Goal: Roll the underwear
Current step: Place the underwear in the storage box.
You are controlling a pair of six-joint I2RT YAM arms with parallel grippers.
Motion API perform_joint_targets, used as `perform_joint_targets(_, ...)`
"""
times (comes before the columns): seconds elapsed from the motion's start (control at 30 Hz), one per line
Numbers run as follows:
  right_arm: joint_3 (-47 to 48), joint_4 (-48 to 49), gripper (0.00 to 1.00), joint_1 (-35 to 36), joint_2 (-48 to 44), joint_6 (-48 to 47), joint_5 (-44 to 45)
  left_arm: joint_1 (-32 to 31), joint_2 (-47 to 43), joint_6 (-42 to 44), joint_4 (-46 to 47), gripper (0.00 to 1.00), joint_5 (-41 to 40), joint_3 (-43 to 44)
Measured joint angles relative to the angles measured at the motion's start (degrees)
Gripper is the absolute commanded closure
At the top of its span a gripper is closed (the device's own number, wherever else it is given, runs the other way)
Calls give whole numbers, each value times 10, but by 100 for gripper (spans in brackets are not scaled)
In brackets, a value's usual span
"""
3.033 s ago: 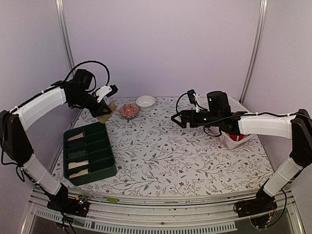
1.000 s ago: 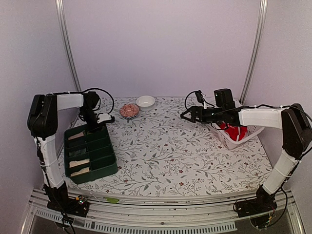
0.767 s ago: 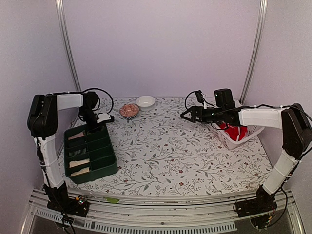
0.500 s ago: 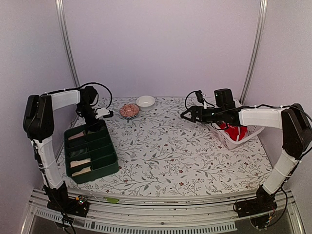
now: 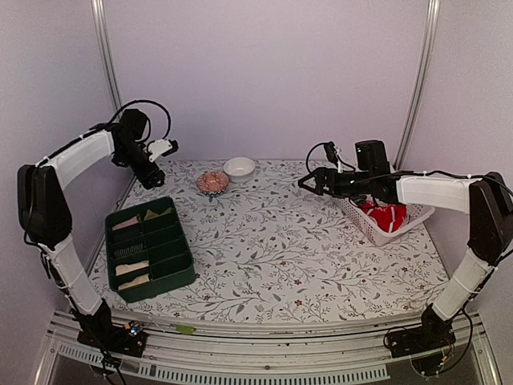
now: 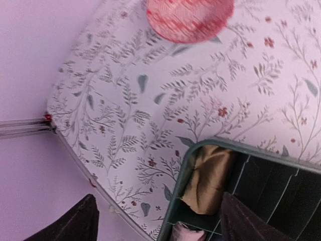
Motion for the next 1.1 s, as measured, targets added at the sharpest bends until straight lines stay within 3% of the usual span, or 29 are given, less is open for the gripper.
perform_joint_targets(0.2,50,-38,1,0,-20,-20,33,-38,-69,-139,59,4,-47,58)
perform_joint_targets(0.37,103,-95,1,-11,-58,-50,77,-78,-75,-238,76,4,-4,99)
perform_joint_targets(0.63,155,-228,1,-153,-82,-53,92,-121,-67,-362,106,4,58,79)
perform_joint_targets(0.73,155,-288,1,-204,-79,-47,115,-124,-83,-395,145,4,74,30)
perform_joint_targets(0.83,155,-342,10,-237,-63,-42,151,-124,-87,-417,162,4,83,14)
perform_joint_targets(1.1,155,-436,18,-256,42,-37,247,-124,-97,-430,184,4,97,-7)
